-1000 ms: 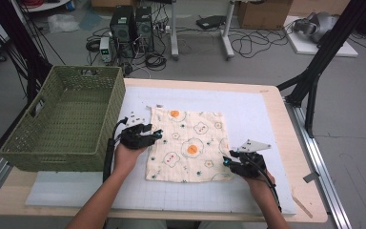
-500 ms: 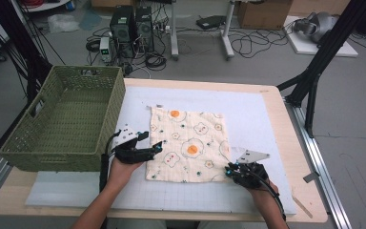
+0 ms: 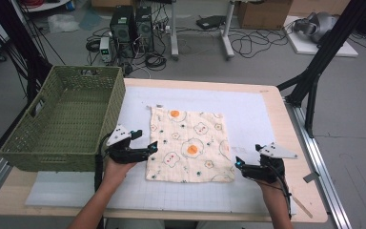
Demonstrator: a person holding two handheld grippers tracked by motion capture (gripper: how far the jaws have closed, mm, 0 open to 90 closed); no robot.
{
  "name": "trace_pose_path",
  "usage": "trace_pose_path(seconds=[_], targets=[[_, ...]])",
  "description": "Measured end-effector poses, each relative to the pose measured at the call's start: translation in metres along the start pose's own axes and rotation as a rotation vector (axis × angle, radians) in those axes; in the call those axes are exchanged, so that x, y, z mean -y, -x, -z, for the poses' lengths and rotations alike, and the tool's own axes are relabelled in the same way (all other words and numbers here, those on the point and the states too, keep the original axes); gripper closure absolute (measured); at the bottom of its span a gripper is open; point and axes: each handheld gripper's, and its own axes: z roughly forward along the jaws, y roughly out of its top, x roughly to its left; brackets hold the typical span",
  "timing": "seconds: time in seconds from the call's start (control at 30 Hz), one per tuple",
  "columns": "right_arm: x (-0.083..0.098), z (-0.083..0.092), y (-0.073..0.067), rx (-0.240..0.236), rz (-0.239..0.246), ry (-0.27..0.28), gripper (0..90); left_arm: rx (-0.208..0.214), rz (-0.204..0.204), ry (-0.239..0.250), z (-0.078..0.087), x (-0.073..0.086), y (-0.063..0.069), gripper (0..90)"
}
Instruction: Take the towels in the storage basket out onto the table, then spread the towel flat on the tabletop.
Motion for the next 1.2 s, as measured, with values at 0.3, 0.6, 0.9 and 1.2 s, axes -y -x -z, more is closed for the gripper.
trace_pose_path(seconds=[0.3,0.6,0.9,1.2], targets=[[0.0012,-0.0001,0.0076,0.01,-0.031,0.025,11.1,0.006,0.016,0.013,0.0017,-0.0004,-0.002,19.6],[0.0013,-0.0013,0.008,0.013,-0.028,0.017,11.1,0.004,0.038,0.005,-0.0004,0.0009,-0.0043,19.6],[0.0012,-0.0013,0.0076,0.013,-0.02,0.019,11.1,-0.008,0.069,-0.009,-0.0006,0.002,-0.0088,19.7],[0.0006,-0.0002,0.0067,-0.001,-0.024,0.025,11.1,-0.006,0.097,0.001,-0.0031,-0.0042,-0.0086,19.6]])
